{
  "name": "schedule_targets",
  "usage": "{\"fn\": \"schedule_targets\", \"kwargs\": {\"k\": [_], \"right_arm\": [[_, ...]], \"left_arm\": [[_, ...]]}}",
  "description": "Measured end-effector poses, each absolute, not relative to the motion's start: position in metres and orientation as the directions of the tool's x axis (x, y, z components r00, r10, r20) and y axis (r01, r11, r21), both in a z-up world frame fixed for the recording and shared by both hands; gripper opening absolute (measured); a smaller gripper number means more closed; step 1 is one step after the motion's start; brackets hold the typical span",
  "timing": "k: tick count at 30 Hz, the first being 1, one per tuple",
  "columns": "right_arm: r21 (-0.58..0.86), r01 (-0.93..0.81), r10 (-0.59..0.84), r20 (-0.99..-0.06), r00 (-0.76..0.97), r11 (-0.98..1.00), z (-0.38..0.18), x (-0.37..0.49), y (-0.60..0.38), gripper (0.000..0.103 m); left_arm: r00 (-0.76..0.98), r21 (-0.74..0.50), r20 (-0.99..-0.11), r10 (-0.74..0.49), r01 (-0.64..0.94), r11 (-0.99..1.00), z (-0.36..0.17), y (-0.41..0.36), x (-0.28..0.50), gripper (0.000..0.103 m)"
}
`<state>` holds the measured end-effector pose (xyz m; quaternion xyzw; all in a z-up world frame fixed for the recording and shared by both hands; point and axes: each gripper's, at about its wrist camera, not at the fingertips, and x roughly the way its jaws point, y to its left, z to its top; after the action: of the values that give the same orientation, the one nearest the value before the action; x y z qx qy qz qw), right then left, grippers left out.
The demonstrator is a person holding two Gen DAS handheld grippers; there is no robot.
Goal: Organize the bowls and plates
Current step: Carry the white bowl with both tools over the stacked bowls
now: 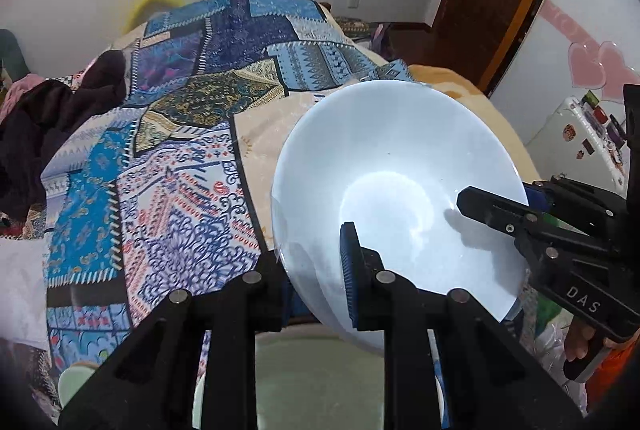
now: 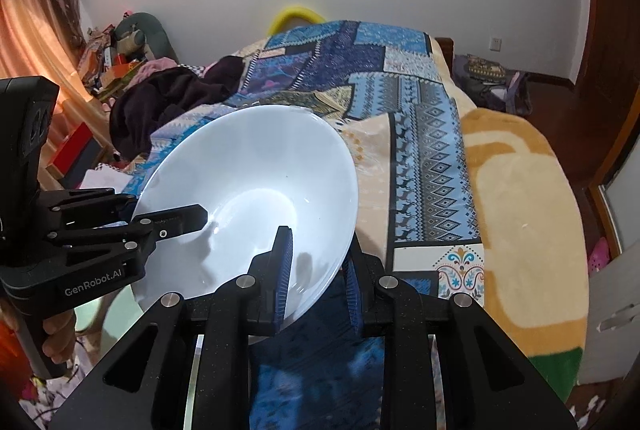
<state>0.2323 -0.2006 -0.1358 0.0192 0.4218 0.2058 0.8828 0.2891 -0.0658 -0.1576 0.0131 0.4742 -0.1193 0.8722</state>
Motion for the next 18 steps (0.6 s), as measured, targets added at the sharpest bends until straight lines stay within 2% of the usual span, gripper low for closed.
{"fn": "schedule_targets", "kwargs": {"k": [18], "right_arm": [[0.207,-0.439,0.446,-0.7,0.558,0.874,-0.113,0.187,-0.141,0.022]], "left_arm": [[0.603,-0.109,-0.781,-0.165,0.128,0.986,-0.117,0.001,0.21,0.021]]}}
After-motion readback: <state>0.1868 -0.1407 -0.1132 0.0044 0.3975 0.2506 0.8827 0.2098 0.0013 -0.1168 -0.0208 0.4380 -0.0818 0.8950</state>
